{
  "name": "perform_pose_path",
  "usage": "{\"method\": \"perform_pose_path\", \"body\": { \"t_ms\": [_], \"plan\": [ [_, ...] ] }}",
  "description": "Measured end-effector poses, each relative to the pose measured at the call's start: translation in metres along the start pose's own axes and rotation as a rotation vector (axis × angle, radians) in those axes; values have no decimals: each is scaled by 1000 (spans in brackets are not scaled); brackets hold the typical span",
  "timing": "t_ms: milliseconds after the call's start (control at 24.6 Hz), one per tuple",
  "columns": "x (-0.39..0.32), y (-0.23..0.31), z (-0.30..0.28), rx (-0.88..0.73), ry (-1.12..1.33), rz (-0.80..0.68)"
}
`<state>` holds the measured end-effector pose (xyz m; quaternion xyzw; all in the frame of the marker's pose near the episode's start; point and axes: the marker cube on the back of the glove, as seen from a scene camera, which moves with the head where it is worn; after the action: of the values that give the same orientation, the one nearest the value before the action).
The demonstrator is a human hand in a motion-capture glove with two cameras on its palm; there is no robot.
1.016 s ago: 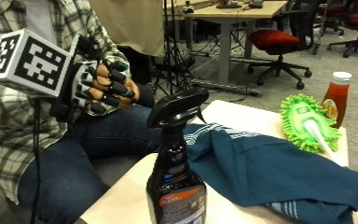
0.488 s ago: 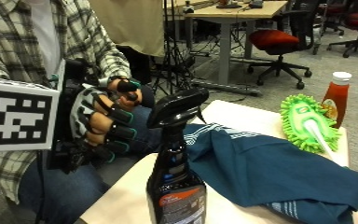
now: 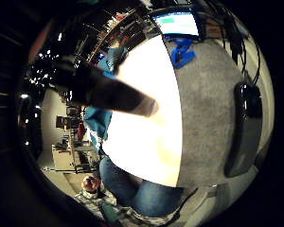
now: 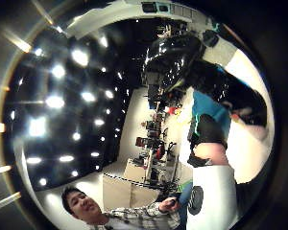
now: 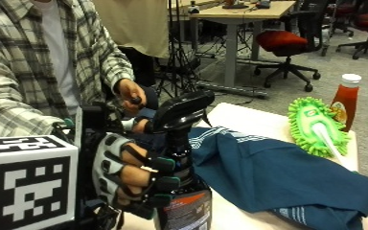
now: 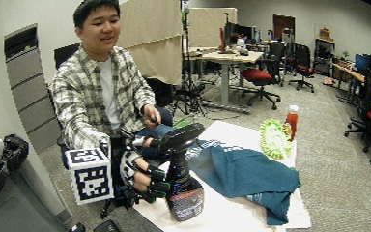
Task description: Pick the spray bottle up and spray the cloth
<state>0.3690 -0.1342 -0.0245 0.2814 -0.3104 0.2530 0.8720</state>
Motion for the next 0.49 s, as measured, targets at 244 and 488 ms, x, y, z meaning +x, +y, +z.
{"method": "perform_pose_path", "body": {
  "t_ms": [244, 488],
  "plan": [
    [3, -26, 10, -107, -95, -69],
    [0, -47, 22, -155, -192, -126]
  ]
}}
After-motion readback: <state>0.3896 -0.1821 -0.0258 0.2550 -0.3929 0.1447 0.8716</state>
